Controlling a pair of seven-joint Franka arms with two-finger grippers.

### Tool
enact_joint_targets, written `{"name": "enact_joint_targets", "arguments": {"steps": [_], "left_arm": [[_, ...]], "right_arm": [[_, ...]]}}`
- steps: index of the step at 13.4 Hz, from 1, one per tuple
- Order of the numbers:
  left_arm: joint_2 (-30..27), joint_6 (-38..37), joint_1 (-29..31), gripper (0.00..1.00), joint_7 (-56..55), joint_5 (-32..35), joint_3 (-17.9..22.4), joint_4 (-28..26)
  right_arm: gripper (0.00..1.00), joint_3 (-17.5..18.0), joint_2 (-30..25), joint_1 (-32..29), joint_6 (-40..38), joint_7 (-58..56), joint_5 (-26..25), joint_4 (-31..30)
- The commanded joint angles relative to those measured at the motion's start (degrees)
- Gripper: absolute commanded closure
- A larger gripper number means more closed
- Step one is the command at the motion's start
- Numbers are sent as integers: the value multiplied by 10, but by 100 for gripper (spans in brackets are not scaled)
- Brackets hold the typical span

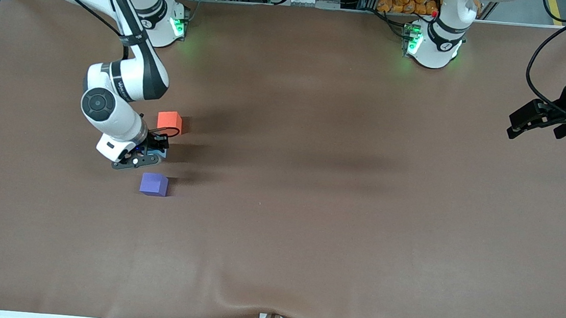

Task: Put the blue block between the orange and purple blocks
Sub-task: 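Lower the cube with the right gripper between the orange and purple cubes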

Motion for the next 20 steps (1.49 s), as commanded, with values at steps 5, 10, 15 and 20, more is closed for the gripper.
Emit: {"name": "enact_joint_targets", "arguments": {"steps": [5,10,15,20], "left_arm": [[-2,2,3,0,10,11,-5,-3],[-6,-2,2,0,10,11,-5,-2],[-6,-3,3,0,10,12,-5,-2],[-6,-3,4,0,10,12,-5,-2]], "right_arm": [[100,9,25,0,70,46,-14,-32],[100,9,42,4,92,49,-14,-32],[0,10,37,4,85,48,-14,-31],[0,10,-11,-3,31,49,-14,-19]]}}
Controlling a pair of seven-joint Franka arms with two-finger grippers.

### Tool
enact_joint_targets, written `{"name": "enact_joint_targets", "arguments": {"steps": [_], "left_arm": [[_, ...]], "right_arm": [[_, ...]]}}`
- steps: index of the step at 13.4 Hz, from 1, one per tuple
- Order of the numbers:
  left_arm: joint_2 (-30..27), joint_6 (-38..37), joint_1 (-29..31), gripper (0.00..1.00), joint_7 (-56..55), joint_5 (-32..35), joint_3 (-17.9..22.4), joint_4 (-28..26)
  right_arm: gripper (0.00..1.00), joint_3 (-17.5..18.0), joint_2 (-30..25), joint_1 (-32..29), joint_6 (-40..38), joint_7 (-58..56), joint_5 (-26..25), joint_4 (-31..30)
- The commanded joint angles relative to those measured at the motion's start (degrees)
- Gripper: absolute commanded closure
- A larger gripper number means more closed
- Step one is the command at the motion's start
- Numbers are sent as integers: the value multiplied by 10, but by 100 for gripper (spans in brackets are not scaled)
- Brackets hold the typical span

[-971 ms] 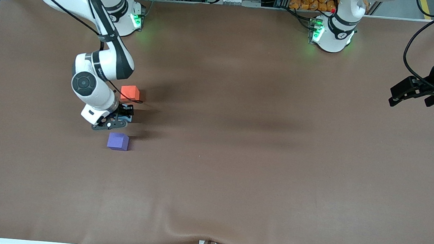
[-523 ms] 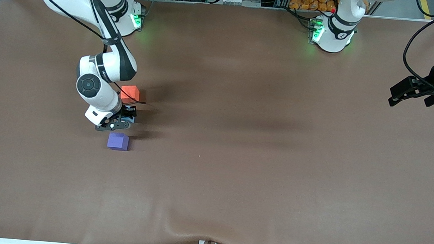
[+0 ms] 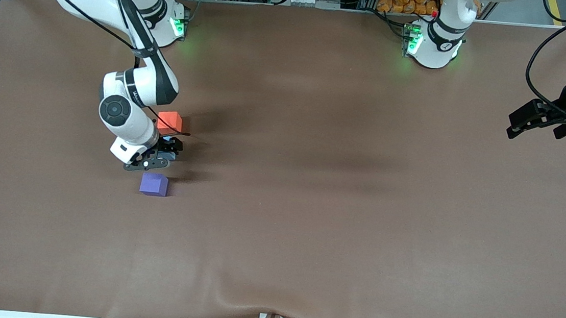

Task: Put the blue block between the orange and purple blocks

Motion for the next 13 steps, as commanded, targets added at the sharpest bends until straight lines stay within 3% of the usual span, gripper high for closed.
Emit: {"name": "enact_joint_targets", "arguments": {"steps": [1,5,7,10,13], "left_arm": [[-6,-3,4,0,8,12,-4,-1],[-5,-3,4,0,8,12,-4,-1],[-5,-2,4,0,8,12,-4,-1],[-5,-1,4,0,8,12,-4,-1],[-5,0,6,0,9,12,-2,-1]], "right_arm": [[0,1,-58,-9,-40,2,-13,0],[0,0,-110,-33,-198,2,-8,99],[0,0,-125,-44,-237,2,-8,141],[0,4,-162,-75,-279,2,-6,165],[0,29,-197,-117,-354,-2,-3,193]]}}
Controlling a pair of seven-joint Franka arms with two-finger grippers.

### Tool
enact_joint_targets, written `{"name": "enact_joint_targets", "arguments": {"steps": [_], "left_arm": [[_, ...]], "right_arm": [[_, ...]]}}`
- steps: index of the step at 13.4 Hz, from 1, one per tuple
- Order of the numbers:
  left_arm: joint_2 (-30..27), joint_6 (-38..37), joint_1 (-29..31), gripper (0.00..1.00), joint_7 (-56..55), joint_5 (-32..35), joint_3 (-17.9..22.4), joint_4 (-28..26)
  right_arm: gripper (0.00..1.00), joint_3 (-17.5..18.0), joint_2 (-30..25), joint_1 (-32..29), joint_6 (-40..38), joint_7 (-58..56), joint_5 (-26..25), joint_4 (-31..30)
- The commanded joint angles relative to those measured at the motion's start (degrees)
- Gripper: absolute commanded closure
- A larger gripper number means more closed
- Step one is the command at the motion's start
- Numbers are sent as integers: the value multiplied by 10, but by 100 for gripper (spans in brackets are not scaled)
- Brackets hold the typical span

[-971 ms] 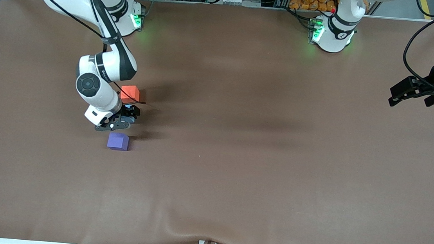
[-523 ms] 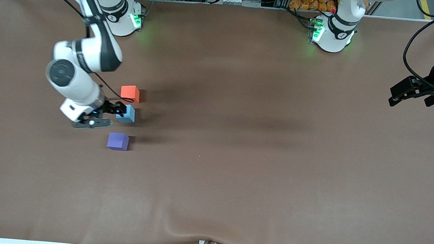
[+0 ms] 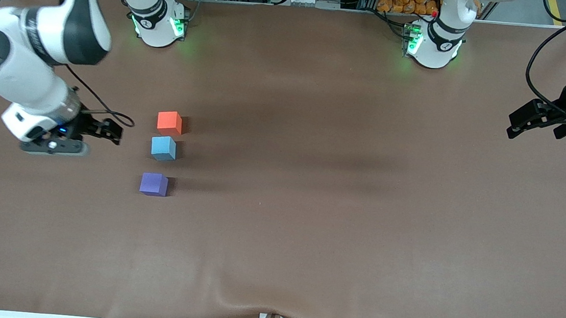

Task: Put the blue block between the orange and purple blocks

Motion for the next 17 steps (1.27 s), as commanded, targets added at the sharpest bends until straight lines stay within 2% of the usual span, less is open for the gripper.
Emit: {"name": "enact_joint_targets", "arguments": {"steps": [1,4,7,17], "left_arm": [[-5,-1,5,0,9,12,-3,-1],[-5,-1,5,0,9,11,-3,-2],[-4,-1,5,0,8,11,-3,-2],[-5,-1,5,0,7,10,-3,-2]], "right_arm": [[0,26,-30,-36,-84,-1,1,46],[0,26,-29,-60,-206,-10,48,147],[0,24,-30,-67,-291,-59,54,209],[0,18,-47,-67,-337,-79,44,217]]}}
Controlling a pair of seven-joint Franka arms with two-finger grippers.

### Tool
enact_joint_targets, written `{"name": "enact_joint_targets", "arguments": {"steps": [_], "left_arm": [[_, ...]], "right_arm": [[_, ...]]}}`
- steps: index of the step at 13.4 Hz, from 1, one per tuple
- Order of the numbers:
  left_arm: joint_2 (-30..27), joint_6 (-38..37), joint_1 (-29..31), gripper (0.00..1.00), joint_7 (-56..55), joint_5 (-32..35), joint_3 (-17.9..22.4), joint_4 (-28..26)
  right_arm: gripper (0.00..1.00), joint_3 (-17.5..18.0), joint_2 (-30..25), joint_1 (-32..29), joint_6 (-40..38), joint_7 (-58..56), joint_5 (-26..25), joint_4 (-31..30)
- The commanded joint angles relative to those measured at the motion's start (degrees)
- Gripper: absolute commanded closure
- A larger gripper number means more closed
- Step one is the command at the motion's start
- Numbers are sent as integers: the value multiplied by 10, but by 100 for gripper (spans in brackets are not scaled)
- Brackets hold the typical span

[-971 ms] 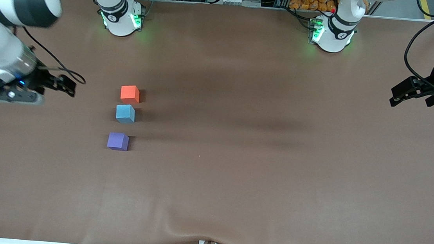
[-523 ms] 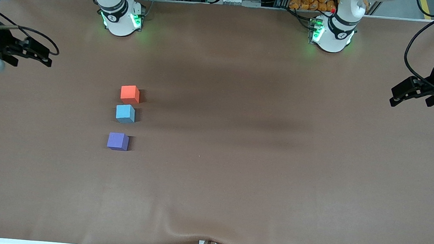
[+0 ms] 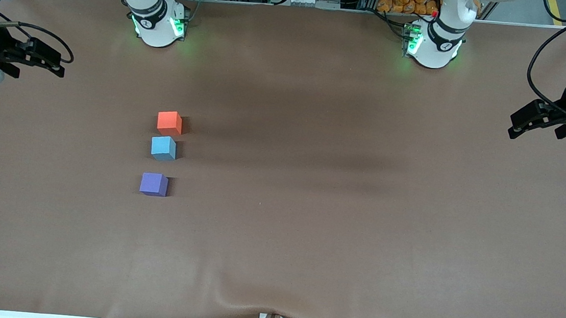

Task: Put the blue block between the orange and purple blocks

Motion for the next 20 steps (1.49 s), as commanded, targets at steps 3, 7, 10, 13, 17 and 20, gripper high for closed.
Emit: {"name": "enact_joint_targets", "arguments": {"steps": [3,7,10,13,17,20], "left_arm": [[-3,-1,4,0,7,10,-3,-1],[-4,-1,4,0,7,10,-3,-1],[-6,-2,4,0,8,11,-3,-1],[-6,-3,4,0,8,11,-3,-2],[-6,-3,4,0,8,11,-3,-1],[-6,-13,4,0,8,11,-3,-1]], "right_arm": [[0,11,-8,-12,-6,-3,0,4],[0,10,-8,-12,-6,-4,0,6],[0,9,-6,-13,-2,-4,0,7],[0,7,-6,-17,-7,-4,0,5],[0,7,-4,-17,-5,-4,0,4],[0,7,-5,-17,-7,-4,0,2]]}}
